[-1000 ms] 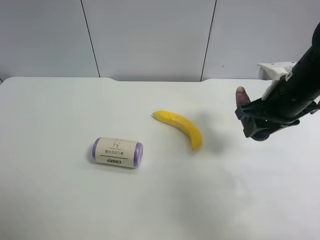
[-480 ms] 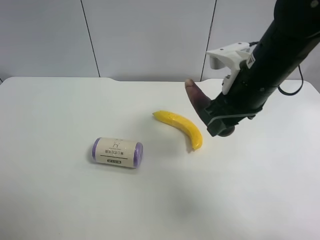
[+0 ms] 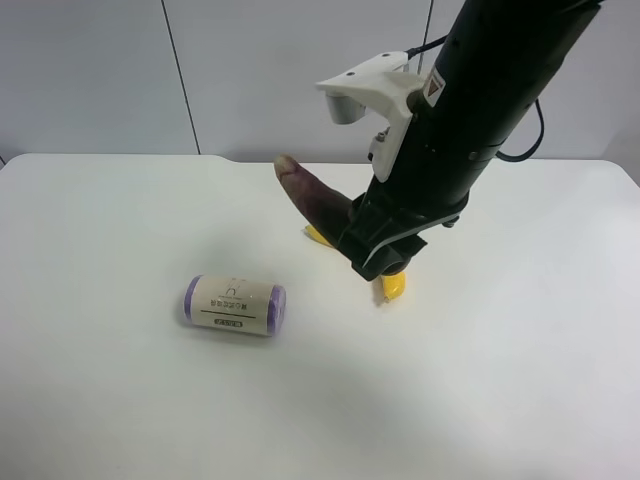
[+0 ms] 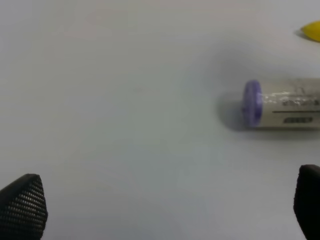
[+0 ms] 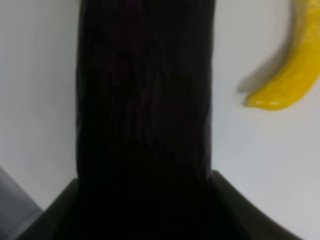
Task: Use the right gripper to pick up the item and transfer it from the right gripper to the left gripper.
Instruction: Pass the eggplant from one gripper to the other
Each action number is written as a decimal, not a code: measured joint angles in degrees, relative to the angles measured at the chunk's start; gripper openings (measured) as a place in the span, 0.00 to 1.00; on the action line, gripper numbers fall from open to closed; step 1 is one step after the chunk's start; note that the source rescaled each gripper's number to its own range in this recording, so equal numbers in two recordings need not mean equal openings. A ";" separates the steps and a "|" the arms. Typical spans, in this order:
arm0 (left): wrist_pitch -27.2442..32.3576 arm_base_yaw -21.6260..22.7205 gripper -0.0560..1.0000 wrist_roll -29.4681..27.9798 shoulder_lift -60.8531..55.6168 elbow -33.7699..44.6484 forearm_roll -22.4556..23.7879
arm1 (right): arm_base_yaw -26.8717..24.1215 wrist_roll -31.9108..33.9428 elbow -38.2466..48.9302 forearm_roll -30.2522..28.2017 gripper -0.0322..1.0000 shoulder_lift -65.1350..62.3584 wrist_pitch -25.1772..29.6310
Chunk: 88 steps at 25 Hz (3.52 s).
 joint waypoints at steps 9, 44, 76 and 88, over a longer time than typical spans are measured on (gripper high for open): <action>0.01 -4.95 1.00 14.61 14.09 -1.22 -5.07 | 0.07 -5.81 -1.66 6.99 0.03 2.13 4.33; -10.04 -46.42 1.00 27.02 48.18 -13.45 14.17 | 0.07 -17.73 -1.66 24.72 0.03 2.13 6.67; -25.96 -49.67 0.95 47.55 57.91 -13.45 13.15 | 0.07 -22.32 -1.68 32.72 0.03 6.23 6.67; -25.52 -49.67 0.74 59.62 59.91 -13.45 8.43 | 0.07 -22.32 -1.68 33.31 0.03 6.23 6.67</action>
